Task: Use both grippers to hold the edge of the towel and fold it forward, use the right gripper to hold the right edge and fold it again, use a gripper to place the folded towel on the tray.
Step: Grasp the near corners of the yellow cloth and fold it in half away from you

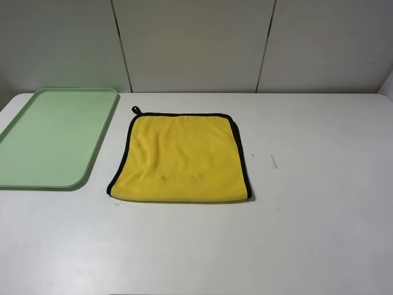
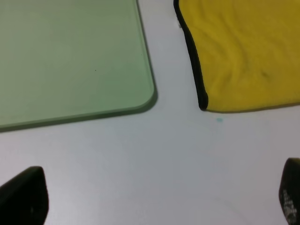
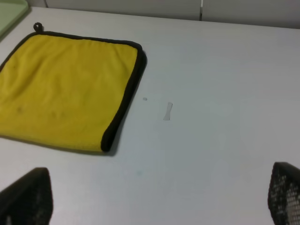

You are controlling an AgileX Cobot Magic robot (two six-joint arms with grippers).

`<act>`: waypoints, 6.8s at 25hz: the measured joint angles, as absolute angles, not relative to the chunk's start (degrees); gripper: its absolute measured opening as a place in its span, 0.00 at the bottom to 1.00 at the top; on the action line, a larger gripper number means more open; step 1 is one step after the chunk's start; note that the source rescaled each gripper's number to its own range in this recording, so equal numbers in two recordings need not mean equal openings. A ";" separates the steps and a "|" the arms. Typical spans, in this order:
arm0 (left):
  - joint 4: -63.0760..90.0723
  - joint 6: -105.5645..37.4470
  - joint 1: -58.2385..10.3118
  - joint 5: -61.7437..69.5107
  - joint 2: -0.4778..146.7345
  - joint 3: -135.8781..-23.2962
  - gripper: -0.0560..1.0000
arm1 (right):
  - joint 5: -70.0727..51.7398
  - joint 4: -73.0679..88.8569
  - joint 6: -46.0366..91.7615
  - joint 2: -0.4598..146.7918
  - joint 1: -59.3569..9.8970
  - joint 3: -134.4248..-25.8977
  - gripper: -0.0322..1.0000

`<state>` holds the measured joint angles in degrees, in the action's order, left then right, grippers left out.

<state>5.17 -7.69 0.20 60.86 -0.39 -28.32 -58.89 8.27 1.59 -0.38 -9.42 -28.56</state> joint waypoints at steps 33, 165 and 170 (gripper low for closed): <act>5.13 -7.69 0.20 60.92 -0.39 -28.32 0.99 | -58.68 8.75 1.59 -0.38 -9.42 -28.56 1.00; -48.75 -28.25 -38.06 15.40 109.03 -45.46 0.89 | -18.94 -8.92 39.53 105.56 -36.07 -49.32 1.00; -48.75 -28.30 -38.06 15.40 109.03 -45.46 0.88 | -16.59 -8.85 38.42 108.81 -36.07 -49.32 1.00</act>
